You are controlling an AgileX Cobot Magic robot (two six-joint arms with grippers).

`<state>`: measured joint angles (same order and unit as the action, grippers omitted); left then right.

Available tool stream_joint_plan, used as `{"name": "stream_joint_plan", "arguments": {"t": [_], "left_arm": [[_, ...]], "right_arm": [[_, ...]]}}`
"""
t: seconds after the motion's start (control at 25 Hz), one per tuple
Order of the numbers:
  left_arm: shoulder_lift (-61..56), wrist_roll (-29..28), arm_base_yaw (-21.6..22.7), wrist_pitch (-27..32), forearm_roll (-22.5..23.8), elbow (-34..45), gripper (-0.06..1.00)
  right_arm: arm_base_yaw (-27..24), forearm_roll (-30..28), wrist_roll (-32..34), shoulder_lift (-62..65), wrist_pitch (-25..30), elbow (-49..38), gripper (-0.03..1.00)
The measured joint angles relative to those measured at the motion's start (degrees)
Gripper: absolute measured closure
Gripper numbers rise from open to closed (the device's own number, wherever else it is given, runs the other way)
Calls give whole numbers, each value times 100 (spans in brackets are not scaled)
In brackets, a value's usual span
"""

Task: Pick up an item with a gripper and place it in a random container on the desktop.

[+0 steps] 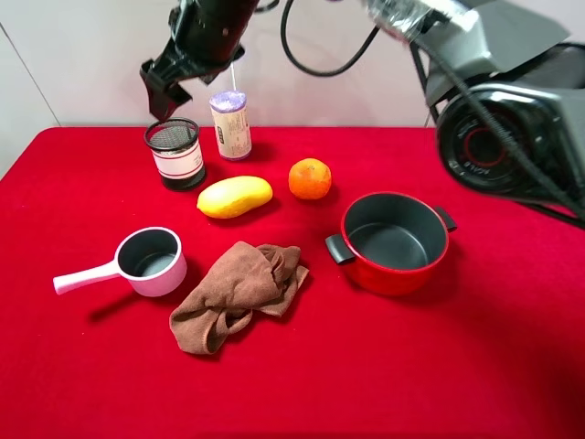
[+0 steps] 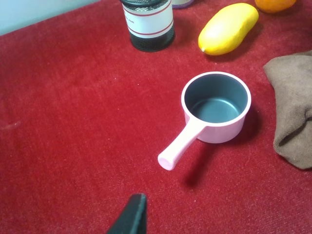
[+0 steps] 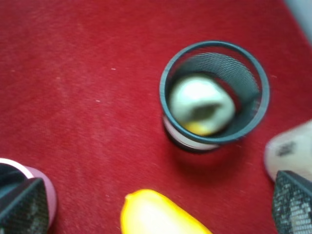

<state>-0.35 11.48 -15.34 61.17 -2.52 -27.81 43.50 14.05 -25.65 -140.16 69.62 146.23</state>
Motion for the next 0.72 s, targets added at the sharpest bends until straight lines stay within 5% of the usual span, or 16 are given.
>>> {"name": "stream_joint_plan", "arguments": {"t": [0.48,0.72], "left_arm": [[0,0,0,-5,0,0,-4],[0,0,0,-5,0,0,-4]], "right_arm": [[323,-926,956,866,36,-40,27],[329,-1033,998,1662,31,-1246,27]]}}
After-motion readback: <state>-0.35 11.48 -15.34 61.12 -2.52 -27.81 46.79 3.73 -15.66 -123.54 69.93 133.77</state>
